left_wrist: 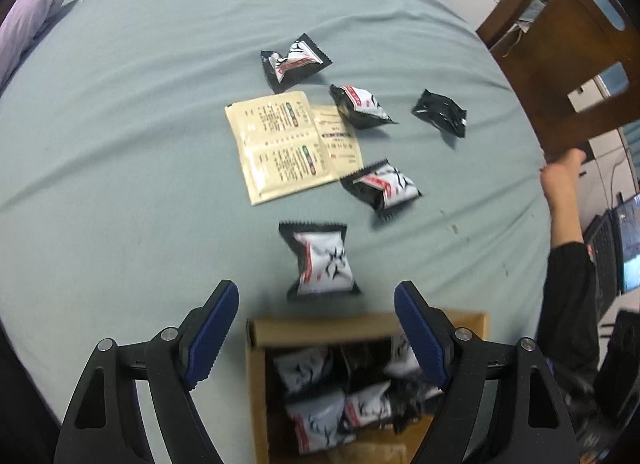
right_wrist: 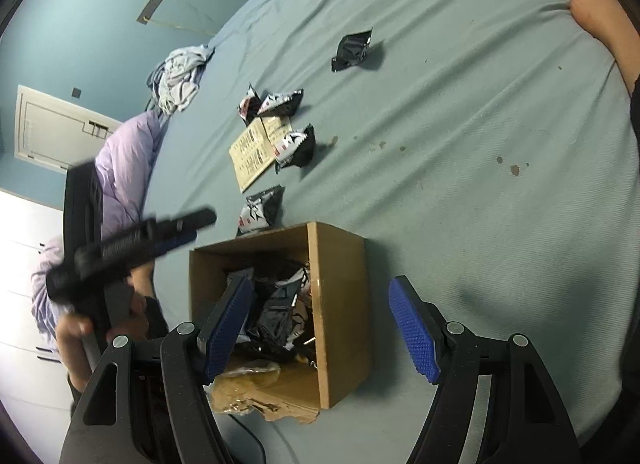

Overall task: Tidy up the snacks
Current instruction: 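Move the left gripper to the pile and grasp a white deer-print packet, then carry the deer packet over the box with the left gripper while the right gripper grasps a white packet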

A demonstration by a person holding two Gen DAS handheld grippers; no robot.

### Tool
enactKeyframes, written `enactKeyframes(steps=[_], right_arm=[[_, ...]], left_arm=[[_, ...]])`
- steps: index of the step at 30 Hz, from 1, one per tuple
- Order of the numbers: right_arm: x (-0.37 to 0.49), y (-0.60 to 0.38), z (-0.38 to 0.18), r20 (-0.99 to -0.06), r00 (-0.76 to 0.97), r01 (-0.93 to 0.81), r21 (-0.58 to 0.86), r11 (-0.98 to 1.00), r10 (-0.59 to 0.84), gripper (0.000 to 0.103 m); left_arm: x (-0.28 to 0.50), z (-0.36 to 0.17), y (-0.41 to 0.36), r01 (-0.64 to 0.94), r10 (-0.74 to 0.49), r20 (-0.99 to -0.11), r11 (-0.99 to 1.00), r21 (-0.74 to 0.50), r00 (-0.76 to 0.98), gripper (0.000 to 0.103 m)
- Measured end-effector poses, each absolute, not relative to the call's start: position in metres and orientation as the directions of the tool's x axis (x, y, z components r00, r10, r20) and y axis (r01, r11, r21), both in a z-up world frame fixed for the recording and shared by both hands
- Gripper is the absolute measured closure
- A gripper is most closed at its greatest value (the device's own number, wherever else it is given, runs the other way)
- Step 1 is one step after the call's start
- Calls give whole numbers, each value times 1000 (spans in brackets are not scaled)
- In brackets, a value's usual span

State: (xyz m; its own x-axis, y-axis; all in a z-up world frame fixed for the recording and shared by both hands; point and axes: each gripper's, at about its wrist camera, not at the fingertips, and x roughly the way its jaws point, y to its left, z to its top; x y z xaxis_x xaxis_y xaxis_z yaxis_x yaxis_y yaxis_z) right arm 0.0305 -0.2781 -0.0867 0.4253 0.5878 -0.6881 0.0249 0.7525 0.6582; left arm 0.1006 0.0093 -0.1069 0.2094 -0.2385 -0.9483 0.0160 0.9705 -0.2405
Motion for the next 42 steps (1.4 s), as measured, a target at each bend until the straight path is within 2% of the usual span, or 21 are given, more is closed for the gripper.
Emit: enactKeyframes(steps=[4, 8, 18, 23, 24, 26, 27, 28, 29, 37, 42], right_arm=[[33, -275, -82, -700, 433, 8, 634, 774, 568, 32], [37, -272, -85, -697, 433, 8, 637, 771, 572, 32], [36, -281, -90, -707, 431, 32, 633, 773, 561, 32], [35, -284, -88, -708, 430, 33, 632, 774, 560, 32], [34, -284, -87, -708, 432, 31, 631, 776, 558, 32], [32, -284, -84, -708, 437, 31, 629, 777, 555, 32], [31, -285, -83, -707, 438, 31, 629, 776, 555, 32], [32, -285, -84, -707, 437, 31, 629, 776, 556, 32], [32, -285, -83, -708, 437, 32, 629, 777, 555, 32], [26, -281, -75, -714, 436, 21, 617, 787, 547, 32], [30, -279, -68, -712, 446, 20, 613, 790, 542, 32]], left_arm=[[116, -124, -3, 17, -222, -960, 975, -223, 173, 22], [124, -140, -20, 25, -108, -979, 994, -106, 171, 22], [140, -183, -39, 92, -44, -999, 995, -42, 25, 22], [140, -190, -51, 145, 8, -1000, 989, 11, 24, 20], [139, -190, -52, 148, 11, -1000, 989, 15, 28, 22], [136, -188, -55, 164, 28, -998, 986, 36, 51, 42], [133, -184, -57, 180, 34, -997, 983, 45, 66, 60], [132, -182, -59, 189, 32, -997, 981, 44, 68, 70], [131, -180, -58, 185, 28, -997, 982, 41, 70, 74], [119, -129, -19, 28, -81, -970, 997, -77, 230, 75], [94, -90, -3, 65, -94, -941, 995, -77, 326, 75]])
